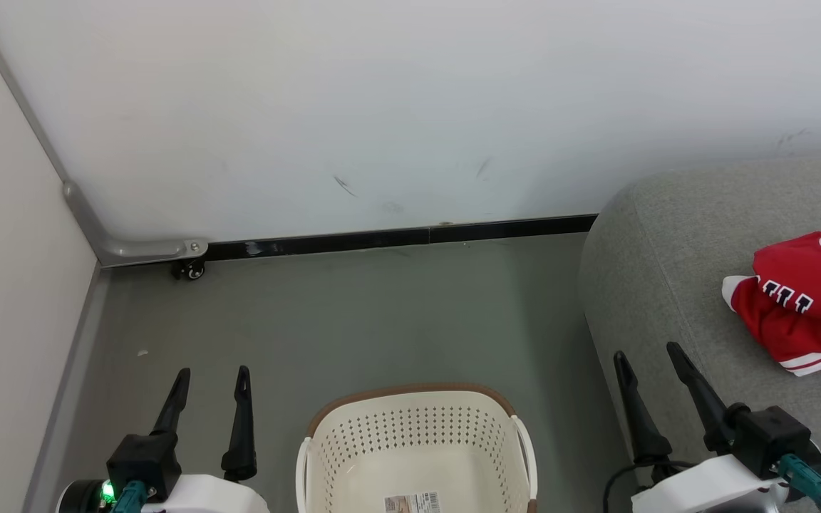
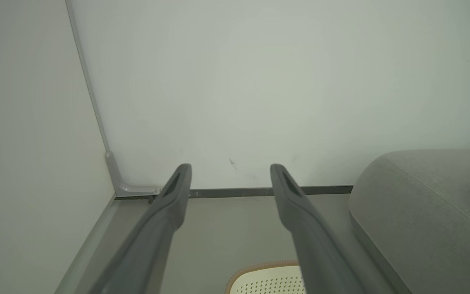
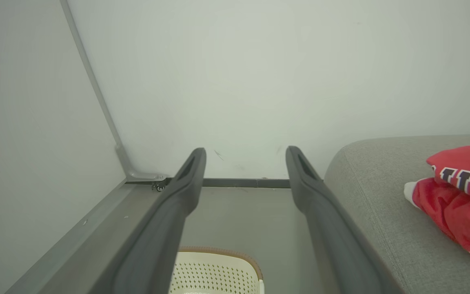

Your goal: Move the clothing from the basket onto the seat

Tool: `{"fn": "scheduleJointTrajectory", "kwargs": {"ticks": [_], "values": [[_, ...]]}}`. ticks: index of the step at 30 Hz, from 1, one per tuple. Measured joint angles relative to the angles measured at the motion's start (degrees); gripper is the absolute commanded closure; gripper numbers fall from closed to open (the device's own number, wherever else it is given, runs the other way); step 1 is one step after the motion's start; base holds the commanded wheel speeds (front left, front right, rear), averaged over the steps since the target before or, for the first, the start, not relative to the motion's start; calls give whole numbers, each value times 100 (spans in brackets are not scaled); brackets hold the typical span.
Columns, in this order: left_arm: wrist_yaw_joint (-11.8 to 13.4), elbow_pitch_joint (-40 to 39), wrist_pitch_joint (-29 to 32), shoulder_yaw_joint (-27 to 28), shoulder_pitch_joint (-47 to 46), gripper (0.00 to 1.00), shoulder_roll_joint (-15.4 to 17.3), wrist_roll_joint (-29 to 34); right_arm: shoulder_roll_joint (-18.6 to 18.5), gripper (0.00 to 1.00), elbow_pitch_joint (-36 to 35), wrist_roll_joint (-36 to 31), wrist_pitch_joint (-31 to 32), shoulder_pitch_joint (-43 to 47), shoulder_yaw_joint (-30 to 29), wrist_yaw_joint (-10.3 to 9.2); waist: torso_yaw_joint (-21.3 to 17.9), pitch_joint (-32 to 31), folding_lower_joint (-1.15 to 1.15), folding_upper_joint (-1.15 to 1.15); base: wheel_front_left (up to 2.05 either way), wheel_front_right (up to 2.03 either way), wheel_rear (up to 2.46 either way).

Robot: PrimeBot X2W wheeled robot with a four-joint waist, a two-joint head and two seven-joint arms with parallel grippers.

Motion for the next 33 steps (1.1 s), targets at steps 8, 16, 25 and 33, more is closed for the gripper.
{"fn": "scheduleJointTrajectory", "kwargs": {"ticks": [8,16,25,33], "values": [[8,53,1,1,0,0,0,0,16,0,-65,-45,54,87,-1,0,-1,-23,0,0,0,0,0],[-25,390,36,-19,225,100,-121,-99,33,100,257,36,58,326,7,-8,-1,-23,0,0,0,0,0],[-163,512,303,280,188,100,-155,-747,40,100,254,671,146,306,-59,-8,0,-6,0,0,0,0,0],[-328,514,525,401,166,100,-196,-1459,45,100,253,1618,263,282,-130,-8,4,20,4,0,0,0,0]]}}
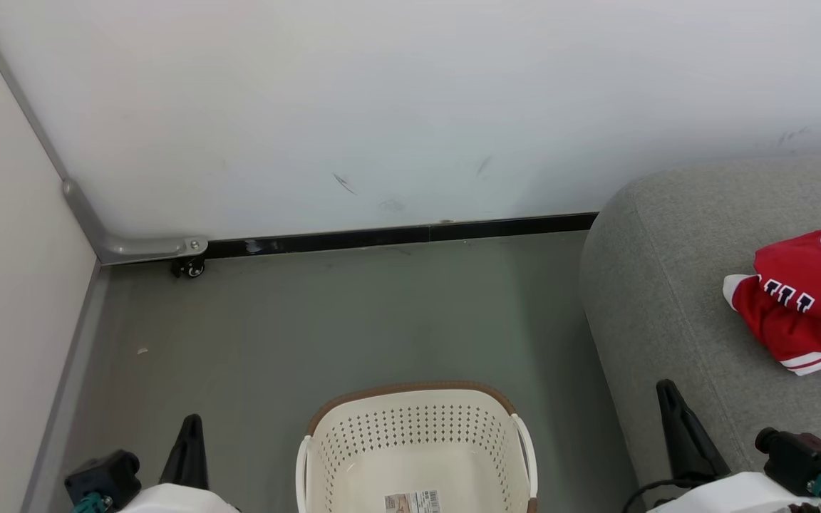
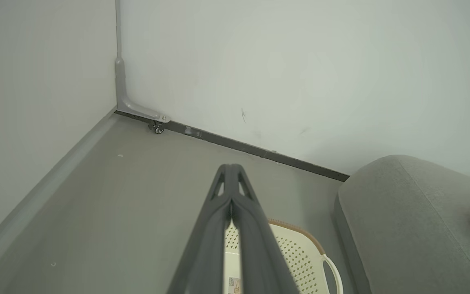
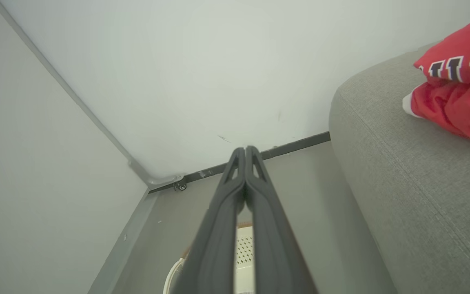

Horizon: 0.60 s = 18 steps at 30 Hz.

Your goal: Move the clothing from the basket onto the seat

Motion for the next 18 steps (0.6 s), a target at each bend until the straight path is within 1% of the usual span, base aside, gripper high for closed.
{"fn": "scheduleJointTrajectory", "kwargs": {"ticks": [2,4,14,18], "values": [[-33,1,45,48,-21,100,-4,-149,1,100,0,157,42,-3,-27,0,1,3,4,0,0,0,0],[-82,0,67,85,-49,100,-10,-288,2,100,-2,311,89,-10,-57,0,2,4,13,0,0,0,0],[-252,-26,314,271,-70,100,-85,-1043,7,100,-20,1117,247,-85,-157,0,6,-9,70,0,0,0,0],[-335,-43,394,349,-71,100,-108,-1341,11,100,-27,1466,334,-120,-212,0,8,-19,87,0,0,0,0]]}}
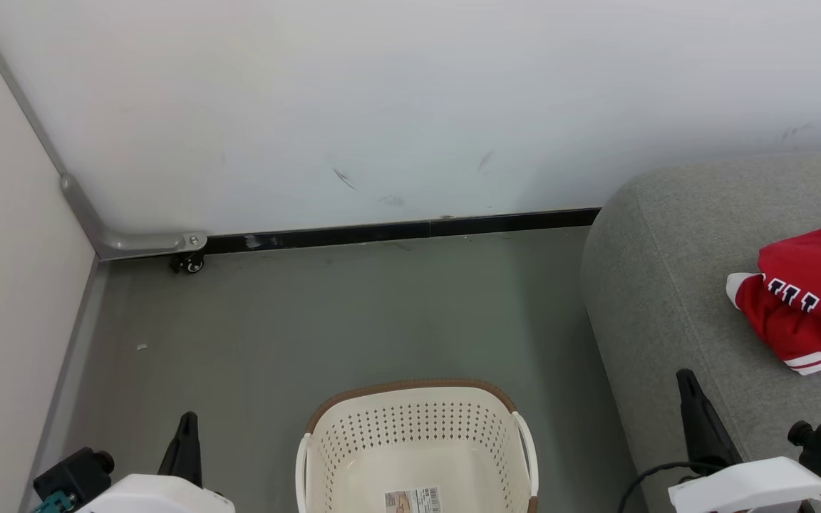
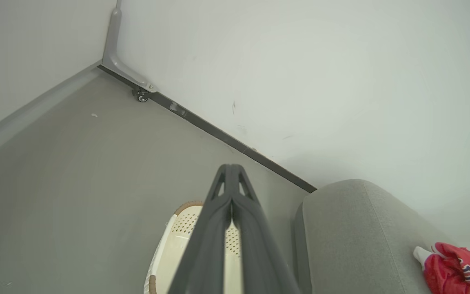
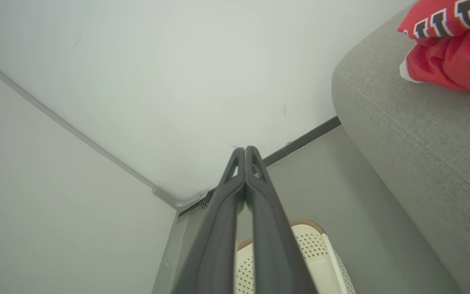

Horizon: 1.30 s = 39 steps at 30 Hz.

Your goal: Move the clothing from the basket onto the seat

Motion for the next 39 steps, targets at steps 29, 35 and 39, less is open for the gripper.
{"fn": "scheduleJointTrajectory", "kwargs": {"ticks": [29,35,39], "values": [[-505,-76,546,477,-80,100,-140,-2137,12,100,10,2337,404,-228,-290,0,9,114,-72,0,0,0,0],[-632,-97,680,604,-114,100,-189,-2684,12,100,11,2938,499,-285,-372,0,11,157,-82,0,0,0,0],[-710,-110,735,667,-119,100,-204,-2980,11,100,12,3267,579,-356,-422,0,12,176,-83,0,0,0,0]]}}
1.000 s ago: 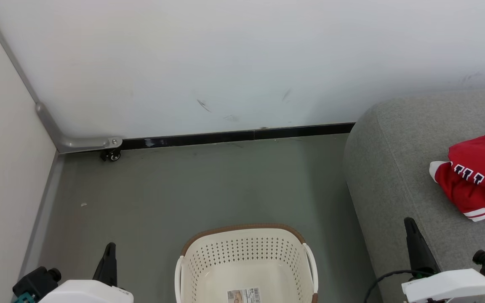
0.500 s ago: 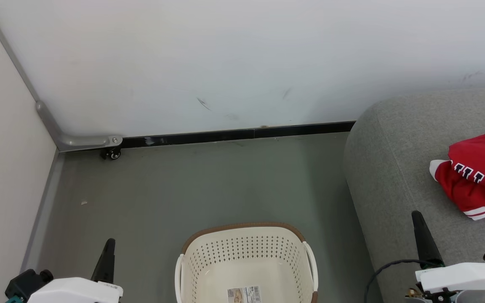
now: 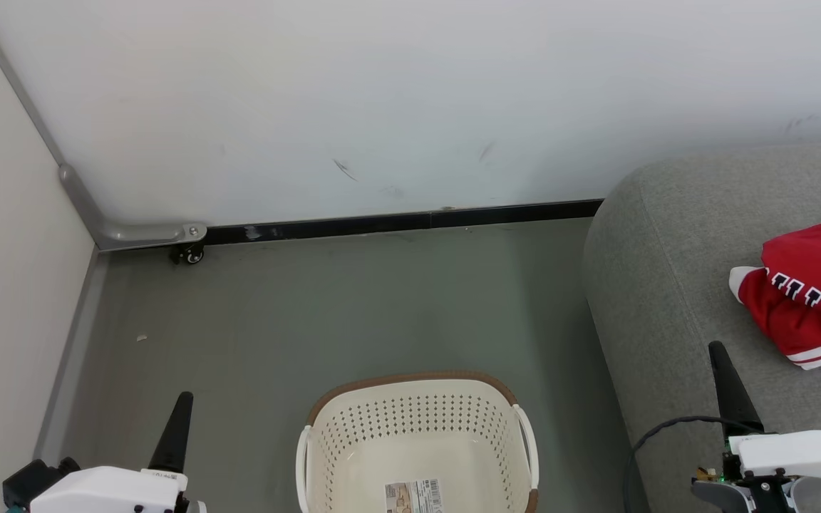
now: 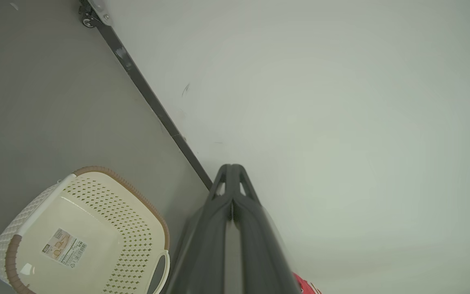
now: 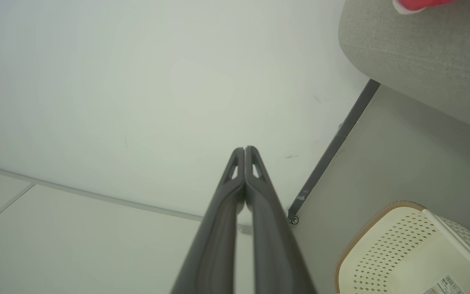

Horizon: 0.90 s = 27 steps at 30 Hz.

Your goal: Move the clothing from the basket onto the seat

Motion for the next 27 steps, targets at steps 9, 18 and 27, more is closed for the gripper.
{"fn": "scheduleJointTrajectory", "kwargs": {"ticks": [9,18,27], "values": [[-149,-33,197,164,-25,100,-46,-682,1,100,3,754,131,-44,-75,0,2,33,-2,0,0,0,0],[-337,-59,350,325,-105,100,-89,-1361,1,100,7,1503,238,-142,-187,0,5,61,-3,0,0,0,0],[-426,-75,445,414,-126,100,-132,-1802,1,100,12,1938,337,-234,-232,0,6,74,-4,0,0,0,0]]}}
